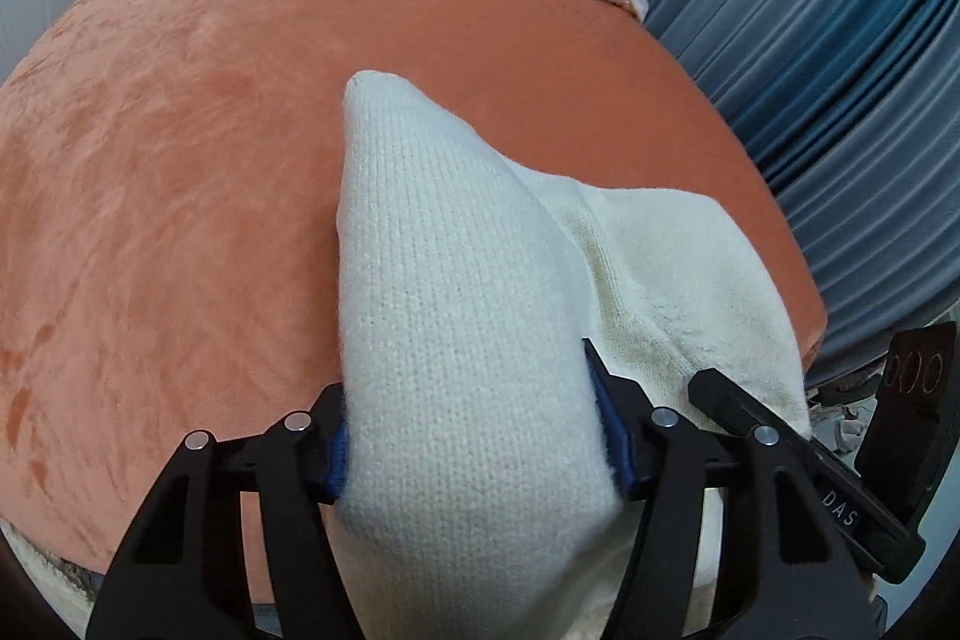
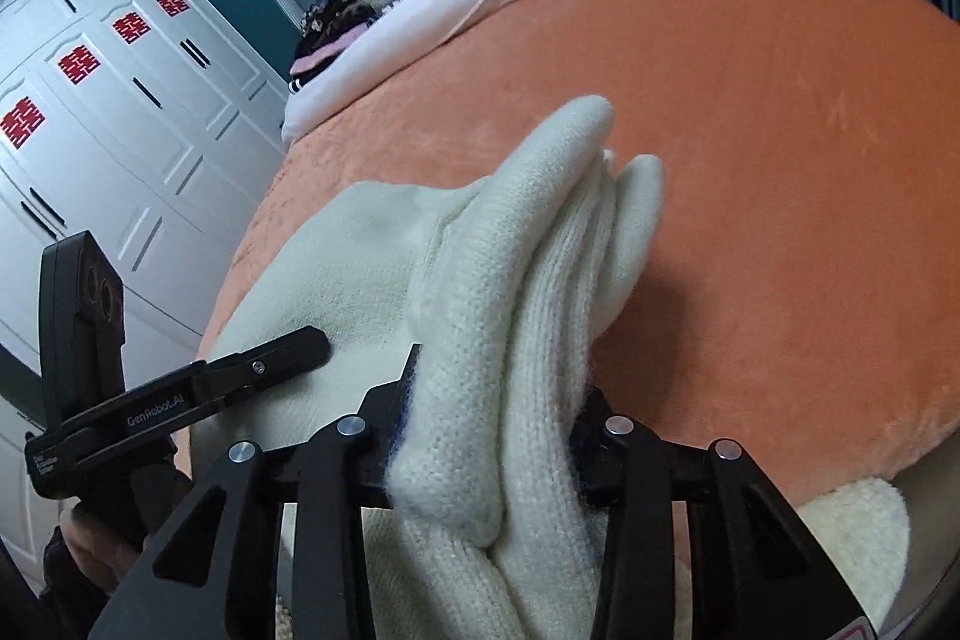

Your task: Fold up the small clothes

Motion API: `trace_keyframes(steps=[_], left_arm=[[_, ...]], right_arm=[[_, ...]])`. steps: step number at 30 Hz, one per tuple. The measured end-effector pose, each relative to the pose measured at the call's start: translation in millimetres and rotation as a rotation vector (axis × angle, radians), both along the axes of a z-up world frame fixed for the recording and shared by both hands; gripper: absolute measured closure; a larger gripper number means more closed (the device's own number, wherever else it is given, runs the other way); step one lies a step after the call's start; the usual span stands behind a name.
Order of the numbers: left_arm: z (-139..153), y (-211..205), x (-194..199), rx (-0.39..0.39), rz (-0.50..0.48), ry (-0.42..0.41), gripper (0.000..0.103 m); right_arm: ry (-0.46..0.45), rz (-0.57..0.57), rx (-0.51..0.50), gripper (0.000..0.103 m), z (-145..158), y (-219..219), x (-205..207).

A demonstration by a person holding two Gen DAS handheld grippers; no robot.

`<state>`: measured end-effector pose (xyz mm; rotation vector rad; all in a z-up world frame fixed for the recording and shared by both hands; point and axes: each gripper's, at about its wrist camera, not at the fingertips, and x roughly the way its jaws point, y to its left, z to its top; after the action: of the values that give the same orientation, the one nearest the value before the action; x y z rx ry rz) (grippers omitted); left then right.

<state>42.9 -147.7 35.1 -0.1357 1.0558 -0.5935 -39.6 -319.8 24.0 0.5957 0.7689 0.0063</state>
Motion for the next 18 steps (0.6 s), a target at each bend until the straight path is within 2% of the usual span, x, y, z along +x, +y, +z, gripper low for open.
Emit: trace_keyframes(steps=[4,8,12,15,18], left_arm=[[68,-3,-23,-0.099,-0.066,-0.161,0.043],[142,15,-37,-0.207,-0.091,-0.33,0.043],[214,48,-47,-0.264,-0.071,-0.517,0.042],[245,79,-43,-0.259,-0.034,-0.617,0.041],[243,107,-18,-0.219,0.009,-0.622,0.038]], right_arm=[[-0.165,-0.046,-0.079,0.066,69,3,-29],[-0.379,-0.053,-0.15,0.066,144,15,-51],[-0.564,0.0,-0.176,0.065,203,37,-43],[-0.639,0.05,-0.124,0.064,223,55,-13],[-0.611,0.089,-0.047,0.063,207,72,31]])
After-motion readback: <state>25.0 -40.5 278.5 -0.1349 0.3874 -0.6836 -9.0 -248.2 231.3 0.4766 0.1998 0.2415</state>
